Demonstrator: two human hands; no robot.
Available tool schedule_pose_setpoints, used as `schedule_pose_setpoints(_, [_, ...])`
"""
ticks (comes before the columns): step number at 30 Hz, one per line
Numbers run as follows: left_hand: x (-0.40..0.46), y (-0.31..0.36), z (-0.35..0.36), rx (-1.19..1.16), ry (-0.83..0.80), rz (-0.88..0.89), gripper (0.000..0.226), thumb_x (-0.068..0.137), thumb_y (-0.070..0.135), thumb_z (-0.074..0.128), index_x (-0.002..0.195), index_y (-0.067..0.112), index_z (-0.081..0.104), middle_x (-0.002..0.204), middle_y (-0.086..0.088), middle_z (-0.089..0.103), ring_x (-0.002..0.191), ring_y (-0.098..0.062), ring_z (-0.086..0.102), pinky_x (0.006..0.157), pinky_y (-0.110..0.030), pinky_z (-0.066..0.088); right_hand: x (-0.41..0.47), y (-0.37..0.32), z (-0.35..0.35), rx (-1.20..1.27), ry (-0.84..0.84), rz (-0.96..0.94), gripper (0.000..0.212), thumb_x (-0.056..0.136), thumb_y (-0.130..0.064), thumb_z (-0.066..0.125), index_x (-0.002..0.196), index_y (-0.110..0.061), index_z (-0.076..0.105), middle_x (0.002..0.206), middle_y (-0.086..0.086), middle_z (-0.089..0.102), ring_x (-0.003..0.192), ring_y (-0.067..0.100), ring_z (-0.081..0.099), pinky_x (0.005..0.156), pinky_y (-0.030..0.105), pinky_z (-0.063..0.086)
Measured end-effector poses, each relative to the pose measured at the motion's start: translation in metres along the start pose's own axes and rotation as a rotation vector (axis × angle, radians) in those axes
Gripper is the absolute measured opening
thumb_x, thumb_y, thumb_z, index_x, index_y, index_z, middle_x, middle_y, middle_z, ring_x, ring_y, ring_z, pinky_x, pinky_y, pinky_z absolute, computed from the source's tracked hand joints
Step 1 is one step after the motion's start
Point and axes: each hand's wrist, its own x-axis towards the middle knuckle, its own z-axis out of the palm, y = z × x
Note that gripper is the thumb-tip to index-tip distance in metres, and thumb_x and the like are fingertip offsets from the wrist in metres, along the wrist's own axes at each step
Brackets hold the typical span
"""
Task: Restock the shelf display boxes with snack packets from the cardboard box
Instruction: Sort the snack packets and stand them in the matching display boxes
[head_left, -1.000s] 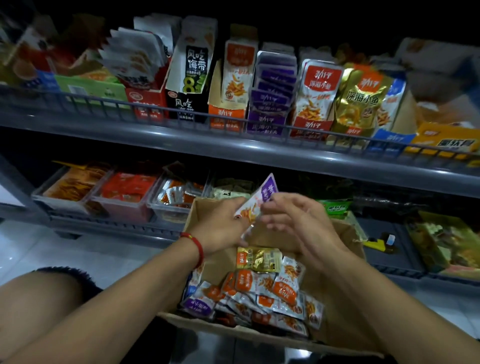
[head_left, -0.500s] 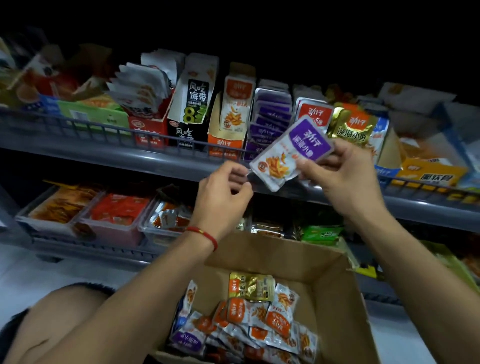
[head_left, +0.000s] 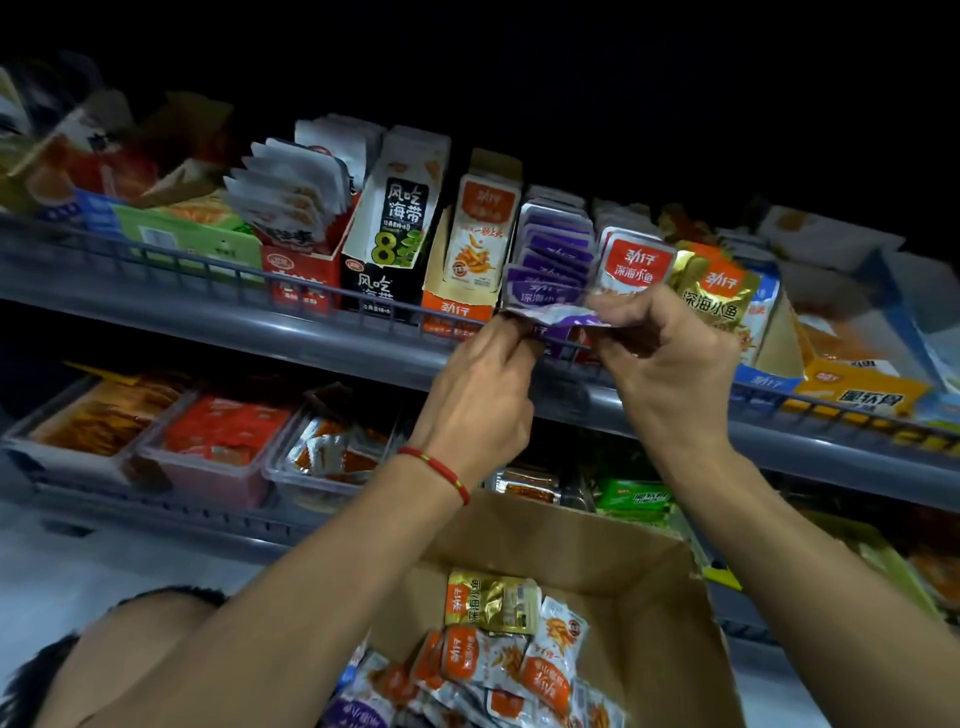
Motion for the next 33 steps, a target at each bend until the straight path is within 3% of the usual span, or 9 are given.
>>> schedule_pose_setpoints(4, [0.003, 0.003, -0.002, 0.025, 0.002, 0.010, 0.036, 0.072, 0.004, 0.062, 0.108, 0.003, 0.063, 0.118, -0.012, 0.055, 0.114, -0.030, 0.052, 0.096, -0.042, 0.049, 0.001, 0.006, 0.001, -0.057, -0.081, -0.027, 0.023, 0.079, -0.007, 0.084, 0.094, -0.001, 0.068, 0.101, 0.008, 0.076, 0.092, 0.010, 0.069, 0.079, 0.014, 0.057])
schedule_pose_setpoints(8, [0.006, 0.007, -0.004, 0.046, -0.024, 0.016, 0.035, 0.068, 0.006, 0.064, 0.103, 0.006, 0.062, 0.122, -0.010, 0.053, 0.122, -0.029, 0.048, 0.102, -0.042, 0.045, 0.010, 0.007, -0.001, -0.164, -0.168, -0.020, 0.023, 0.081, -0.003, 0.081, 0.096, -0.006, 0.065, 0.090, 0.009, 0.075, 0.077, 0.022, 0.071, 0.064, 0.039, 0.062])
schedule_pose_setpoints(11, [0.007, 0.008, -0.003, 0.046, -0.049, 0.005, 0.035, 0.068, 0.006, 0.066, 0.102, 0.008, 0.061, 0.128, -0.011, 0.052, 0.127, -0.028, 0.046, 0.106, -0.044, 0.044, 0.025, 0.004, 0.002, -0.219, -0.245, -0.033, 0.025, 0.086, -0.007, 0.077, 0.107, -0.010, 0.063, 0.094, 0.010, 0.074, 0.082, 0.028, 0.071, 0.068, 0.045, 0.062])
schedule_pose_setpoints(14, [0.006, 0.009, -0.003, 0.066, -0.068, 0.001, 0.038, 0.071, 0.008, 0.067, 0.108, 0.007, 0.061, 0.138, -0.012, 0.048, 0.136, -0.028, 0.040, 0.111, -0.043, 0.041, 0.044, 0.004, 0.009, -0.321, -0.299, -0.007, 0.034, 0.090, -0.019, 0.077, 0.119, -0.012, 0.062, 0.103, 0.011, 0.074, 0.091, 0.029, 0.072, 0.074, 0.038, 0.060])
schedule_pose_setpoints(18, [0.006, 0.008, -0.007, 0.049, -0.082, 0.001, 0.035, 0.072, 0.006, 0.066, 0.106, 0.008, 0.061, 0.139, -0.010, 0.047, 0.136, -0.026, 0.040, 0.108, -0.044, 0.044, 0.051, 0.000, 0.011, -0.342, -0.336, 0.046, 0.042, 0.083, -0.028, 0.084, 0.114, -0.013, 0.059, 0.106, 0.007, 0.071, 0.085, 0.023, 0.069, 0.069, 0.032, 0.056])
schedule_pose_setpoints(23, [0.005, 0.005, -0.006, 0.020, -0.067, 0.012, 0.034, 0.070, 0.005, 0.067, 0.104, 0.004, 0.062, 0.140, -0.014, 0.048, 0.136, -0.030, 0.040, 0.102, -0.046, 0.049, 0.039, -0.002, 0.007, -0.244, -0.150, -0.085, 0.022, 0.090, -0.018, 0.075, 0.106, -0.015, 0.062, 0.103, 0.002, 0.064, 0.083, 0.015, 0.061, 0.070, 0.036, 0.056])
schedule_pose_setpoints(27, [0.004, 0.005, -0.005, 0.024, -0.066, 0.013, 0.032, 0.071, 0.007, 0.065, 0.103, 0.005, 0.062, 0.142, -0.015, 0.046, 0.138, -0.030, 0.038, 0.104, -0.049, 0.047, 0.043, 0.002, 0.015, -0.238, -0.187, -0.151, 0.016, 0.092, -0.018, 0.073, 0.105, -0.015, 0.065, 0.099, 0.001, 0.064, 0.085, 0.020, 0.061, 0.068, 0.044, 0.055])
schedule_pose_setpoints(33, [-0.002, 0.002, -0.004, 0.023, -0.073, 0.036, 0.032, 0.075, 0.005, 0.064, 0.106, 0.007, 0.061, 0.153, -0.015, 0.039, 0.147, -0.029, 0.030, 0.113, -0.048, 0.040, 0.040, 0.003, 0.010, -0.218, -0.225, -0.198, 0.014, 0.094, -0.016, 0.070, 0.109, -0.014, 0.070, 0.101, 0.003, 0.066, 0.088, 0.020, 0.064, 0.071, 0.042, 0.058])
